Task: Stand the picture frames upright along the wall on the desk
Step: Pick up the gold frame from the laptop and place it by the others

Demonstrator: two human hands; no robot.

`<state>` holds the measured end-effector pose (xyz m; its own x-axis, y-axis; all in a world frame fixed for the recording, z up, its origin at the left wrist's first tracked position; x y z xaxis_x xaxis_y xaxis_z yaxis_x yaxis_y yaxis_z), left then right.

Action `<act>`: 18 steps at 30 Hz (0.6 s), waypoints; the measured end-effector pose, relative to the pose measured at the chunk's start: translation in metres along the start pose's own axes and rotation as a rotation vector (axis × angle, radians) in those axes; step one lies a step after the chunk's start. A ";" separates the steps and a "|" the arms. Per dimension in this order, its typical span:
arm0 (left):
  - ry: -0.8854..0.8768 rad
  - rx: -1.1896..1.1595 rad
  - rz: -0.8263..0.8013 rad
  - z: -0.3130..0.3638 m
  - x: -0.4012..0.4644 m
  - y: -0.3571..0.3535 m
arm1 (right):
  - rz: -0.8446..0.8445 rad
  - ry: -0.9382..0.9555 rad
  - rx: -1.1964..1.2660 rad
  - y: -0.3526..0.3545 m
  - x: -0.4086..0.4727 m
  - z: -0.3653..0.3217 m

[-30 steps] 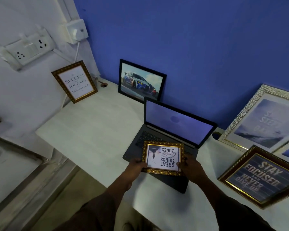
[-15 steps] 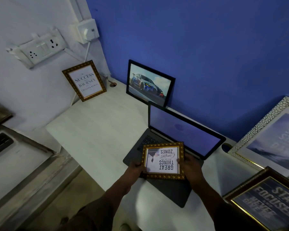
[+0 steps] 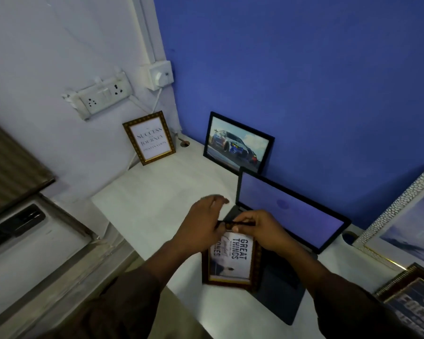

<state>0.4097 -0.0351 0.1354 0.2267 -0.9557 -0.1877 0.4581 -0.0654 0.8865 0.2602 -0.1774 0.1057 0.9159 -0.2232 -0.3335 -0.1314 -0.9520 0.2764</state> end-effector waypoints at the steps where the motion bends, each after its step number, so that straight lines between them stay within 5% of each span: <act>1: -0.041 0.056 -0.071 -0.005 -0.004 0.006 | -0.022 0.018 -0.025 -0.005 0.005 -0.011; 4: -0.017 -0.029 -0.298 -0.033 -0.021 0.025 | -0.086 0.045 -0.069 -0.020 0.026 -0.045; 6: -0.012 -0.150 -0.300 -0.055 -0.033 0.037 | -0.099 0.051 -0.099 -0.029 0.041 -0.066; 10: -0.001 -0.331 -0.166 -0.105 -0.059 0.060 | 0.042 0.096 -0.013 -0.050 0.076 -0.107; 16: 0.153 -0.716 0.113 -0.186 -0.086 0.093 | 0.548 0.005 0.128 -0.053 0.116 -0.134; 18: 0.191 -0.836 0.198 -0.210 -0.094 0.101 | 0.563 -0.047 0.250 -0.060 0.128 -0.131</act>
<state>0.6149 0.1084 0.1534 0.4742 -0.8580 -0.1974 0.8576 0.3993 0.3242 0.4348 -0.1213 0.1642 0.6632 -0.7094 -0.2385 -0.6802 -0.7042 0.2034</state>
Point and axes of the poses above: each hand's wrist, its own x-axis towards the middle knuckle, its own y-axis out of the back of the hand, z = x × y, the point moved 1 cm from there along x, towards the middle knuckle, and after that the axes turned 14 degrees about -z, right-handed, at the moved point
